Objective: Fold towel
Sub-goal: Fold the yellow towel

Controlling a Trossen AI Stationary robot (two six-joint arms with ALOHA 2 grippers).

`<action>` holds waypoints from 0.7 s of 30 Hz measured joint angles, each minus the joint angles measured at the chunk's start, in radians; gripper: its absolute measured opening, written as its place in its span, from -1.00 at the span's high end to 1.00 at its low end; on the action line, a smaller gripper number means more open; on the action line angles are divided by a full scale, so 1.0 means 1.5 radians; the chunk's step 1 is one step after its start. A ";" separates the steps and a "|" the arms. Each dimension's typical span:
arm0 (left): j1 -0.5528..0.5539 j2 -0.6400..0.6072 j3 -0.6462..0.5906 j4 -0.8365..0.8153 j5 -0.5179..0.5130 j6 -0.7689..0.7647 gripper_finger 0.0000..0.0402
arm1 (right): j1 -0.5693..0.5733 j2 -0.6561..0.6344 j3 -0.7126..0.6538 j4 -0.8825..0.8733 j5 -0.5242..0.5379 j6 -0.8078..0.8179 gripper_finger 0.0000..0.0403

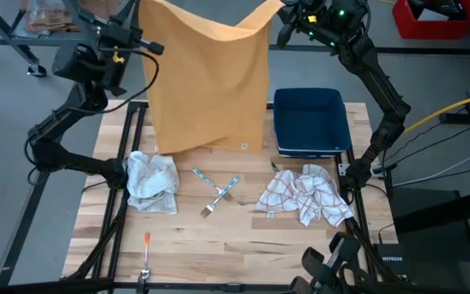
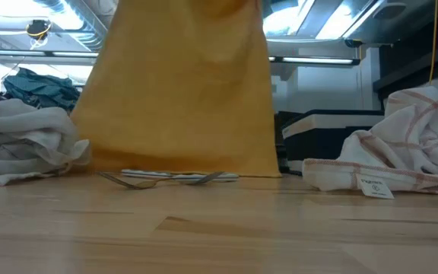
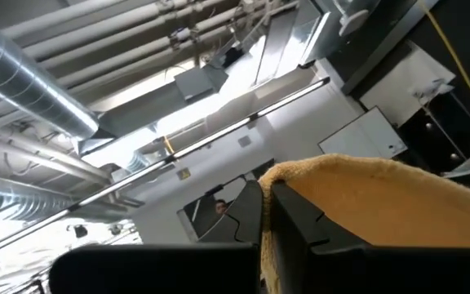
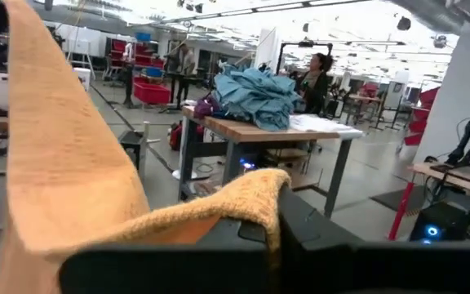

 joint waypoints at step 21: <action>0.082 0.008 0.000 0.017 0.091 -0.024 1.00 | 0.000 0.000 0.000 0.007 0.041 -0.081 1.00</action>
